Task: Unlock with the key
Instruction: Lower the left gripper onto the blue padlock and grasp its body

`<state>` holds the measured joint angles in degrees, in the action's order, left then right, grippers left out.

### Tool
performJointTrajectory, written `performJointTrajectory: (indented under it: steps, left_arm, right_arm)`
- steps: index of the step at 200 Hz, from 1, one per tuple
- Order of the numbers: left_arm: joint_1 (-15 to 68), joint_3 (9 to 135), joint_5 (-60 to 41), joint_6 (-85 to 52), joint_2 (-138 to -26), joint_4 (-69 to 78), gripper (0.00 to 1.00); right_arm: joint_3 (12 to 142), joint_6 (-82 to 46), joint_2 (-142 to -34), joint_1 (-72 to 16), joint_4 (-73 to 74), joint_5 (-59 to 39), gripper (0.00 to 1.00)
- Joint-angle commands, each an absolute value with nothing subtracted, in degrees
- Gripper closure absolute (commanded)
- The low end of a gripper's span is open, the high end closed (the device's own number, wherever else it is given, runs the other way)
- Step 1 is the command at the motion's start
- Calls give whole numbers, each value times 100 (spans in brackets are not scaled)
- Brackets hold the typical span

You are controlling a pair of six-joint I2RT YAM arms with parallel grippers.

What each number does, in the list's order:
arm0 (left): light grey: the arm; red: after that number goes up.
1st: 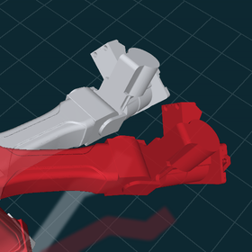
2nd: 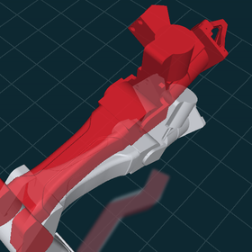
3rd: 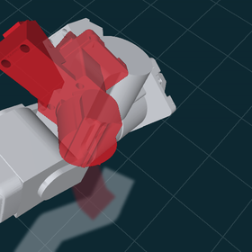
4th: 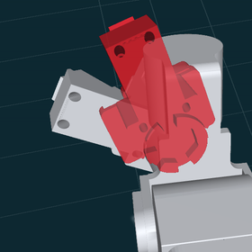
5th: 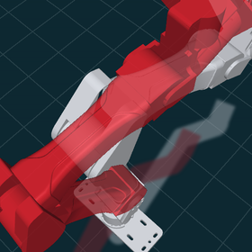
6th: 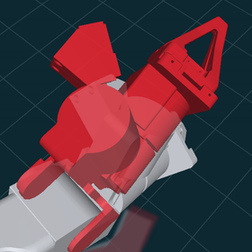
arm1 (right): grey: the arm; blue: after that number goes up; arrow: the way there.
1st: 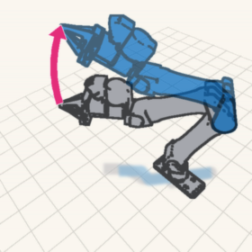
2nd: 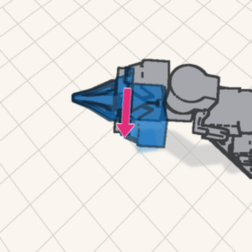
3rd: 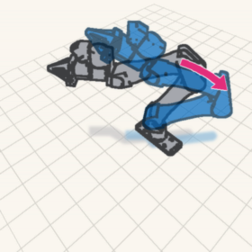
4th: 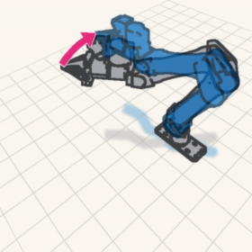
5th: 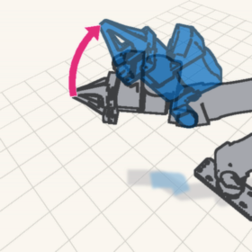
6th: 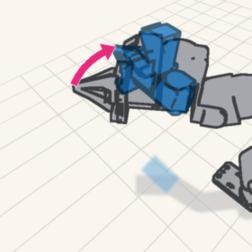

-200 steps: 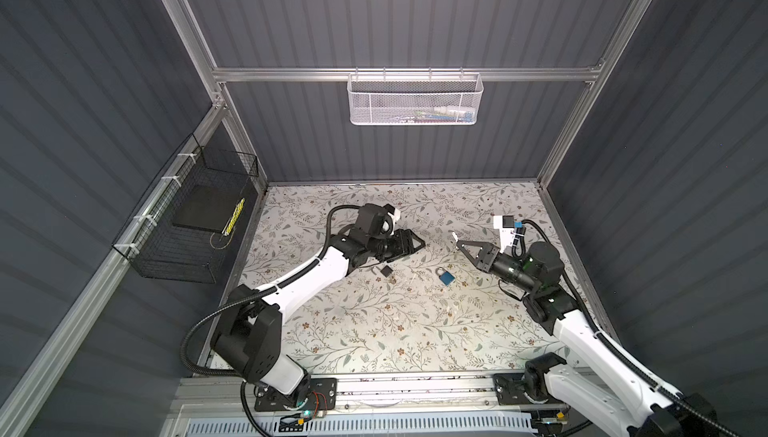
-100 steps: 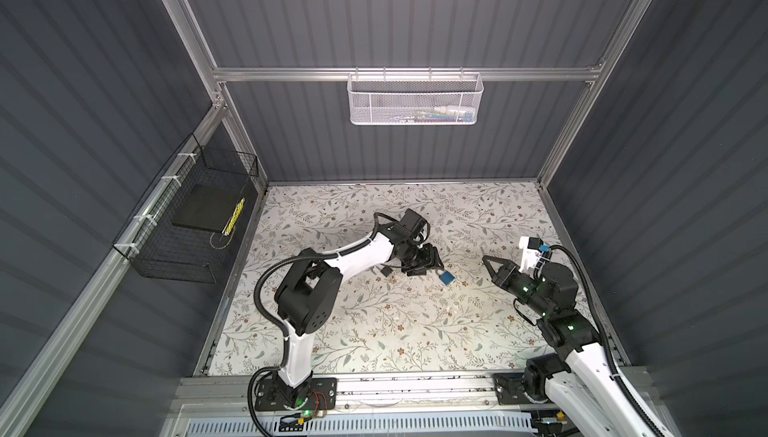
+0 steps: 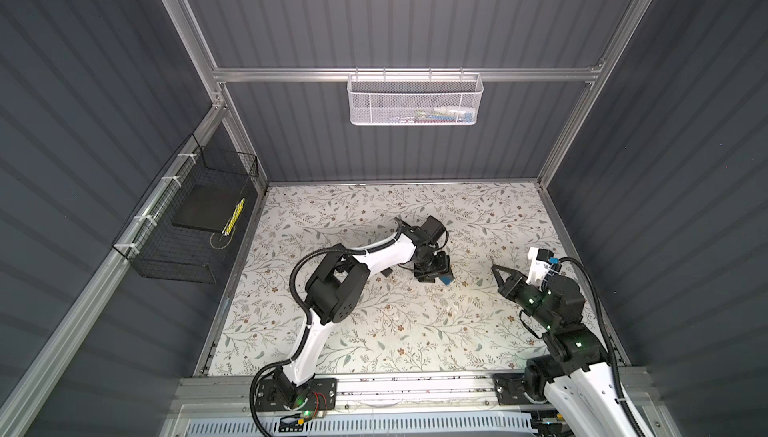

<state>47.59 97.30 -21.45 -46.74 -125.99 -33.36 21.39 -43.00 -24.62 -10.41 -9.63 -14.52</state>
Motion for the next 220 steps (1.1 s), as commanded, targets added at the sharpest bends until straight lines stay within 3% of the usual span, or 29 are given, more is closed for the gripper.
performJointTrajectory:
  steps: [1,158,220]
  left_arm:
    - [4794,10005,-1937,-4776,-12773,-3546,36]
    - [4967,11183,-1461,-4550,-13508,-3903,38]
    - [5287,12285,-589,-3892,-14105,-5377,40]
  right_arm:
    - [2041,-4192,-2413,-1012,-1108,-1375,100]
    - [2047,-4078,-2609,-943,-1107,-1397,100]
    - [2056,-4105,-2767,-925,-1025,-1406,100]
